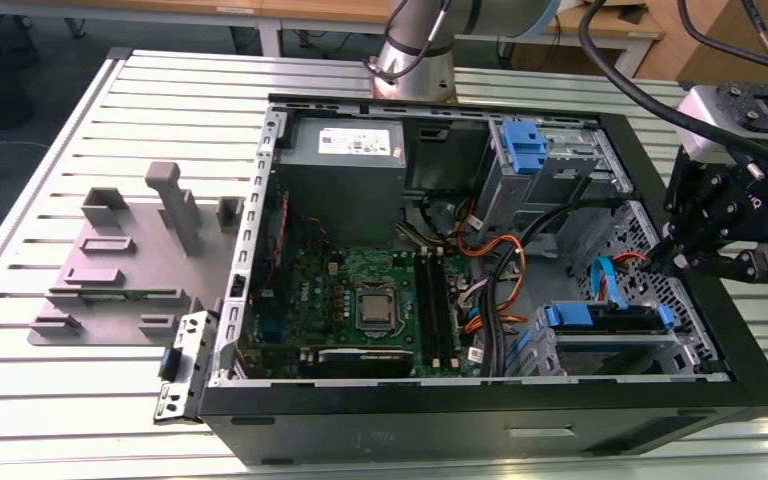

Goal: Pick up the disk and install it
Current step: 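Insert the second disk wire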

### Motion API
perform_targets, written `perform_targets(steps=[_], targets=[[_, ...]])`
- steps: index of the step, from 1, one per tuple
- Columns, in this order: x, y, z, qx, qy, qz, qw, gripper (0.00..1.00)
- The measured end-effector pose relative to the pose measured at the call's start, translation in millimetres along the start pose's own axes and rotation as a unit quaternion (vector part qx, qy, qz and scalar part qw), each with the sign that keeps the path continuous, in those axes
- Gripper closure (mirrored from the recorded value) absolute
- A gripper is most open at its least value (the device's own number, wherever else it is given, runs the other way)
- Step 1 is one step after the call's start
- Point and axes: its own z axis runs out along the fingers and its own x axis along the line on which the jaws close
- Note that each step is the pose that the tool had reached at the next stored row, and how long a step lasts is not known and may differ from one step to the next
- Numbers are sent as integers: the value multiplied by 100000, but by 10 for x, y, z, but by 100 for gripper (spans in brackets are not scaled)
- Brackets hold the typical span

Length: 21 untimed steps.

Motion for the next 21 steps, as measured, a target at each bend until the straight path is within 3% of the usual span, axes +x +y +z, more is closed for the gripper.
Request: perform_targets(steps=[5, 13, 21], targets=[[0, 2, 2, 1, -10, 2, 100000, 84], [19, 68, 0, -2, 0, -35, 100000, 84], [125, 89, -8, -11, -3, -152, 100000, 84]])
